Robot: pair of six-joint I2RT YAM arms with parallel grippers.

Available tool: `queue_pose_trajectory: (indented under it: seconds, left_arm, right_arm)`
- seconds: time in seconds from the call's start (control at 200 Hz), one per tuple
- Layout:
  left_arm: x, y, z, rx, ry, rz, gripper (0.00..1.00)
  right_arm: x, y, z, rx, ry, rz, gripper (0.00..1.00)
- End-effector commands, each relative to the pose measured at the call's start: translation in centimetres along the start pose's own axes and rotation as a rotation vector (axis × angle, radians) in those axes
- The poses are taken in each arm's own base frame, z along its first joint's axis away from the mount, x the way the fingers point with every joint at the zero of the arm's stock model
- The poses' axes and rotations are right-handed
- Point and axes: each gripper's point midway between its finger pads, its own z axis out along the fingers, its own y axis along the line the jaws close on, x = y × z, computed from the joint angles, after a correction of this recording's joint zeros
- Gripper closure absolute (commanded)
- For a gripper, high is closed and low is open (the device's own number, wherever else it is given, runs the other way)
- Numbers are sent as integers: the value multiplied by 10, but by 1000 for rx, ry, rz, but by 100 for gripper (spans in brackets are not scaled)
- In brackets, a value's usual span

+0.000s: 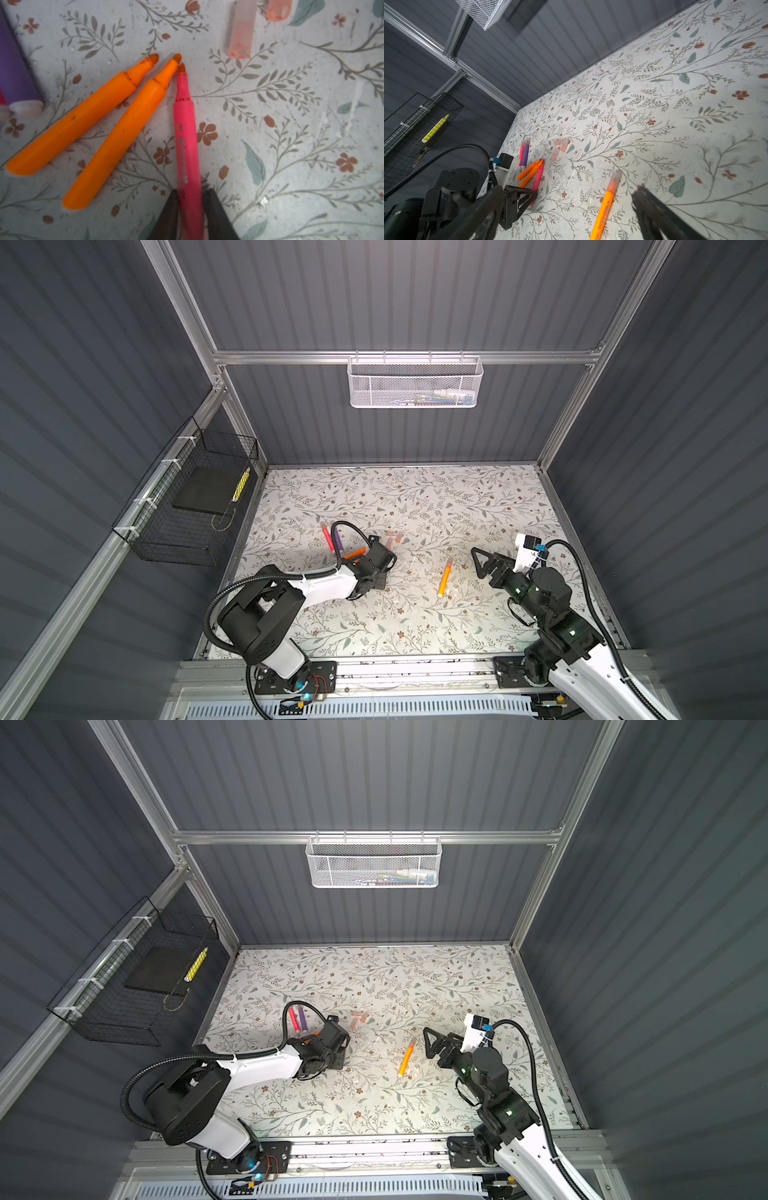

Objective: Insert the pens into the pen caps

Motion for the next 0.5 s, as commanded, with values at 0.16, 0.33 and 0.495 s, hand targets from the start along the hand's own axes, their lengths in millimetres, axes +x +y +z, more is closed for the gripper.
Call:
queue_pose_trajectory:
  seconds: [0.16, 0.33, 0.495]
  left_arm:
    - [19, -3, 5, 27, 79, 34, 95]
    - [-6, -20, -13, 109, -1, 69, 100]
    - [-27, -49, -47, 192, -128, 144, 100]
  right_arm:
    - [0, 14, 6, -59, 14, 32, 1]
    - [9, 28, 15, -91, 34, 33, 1]
    - [23, 44, 25, -104, 51, 36, 1]
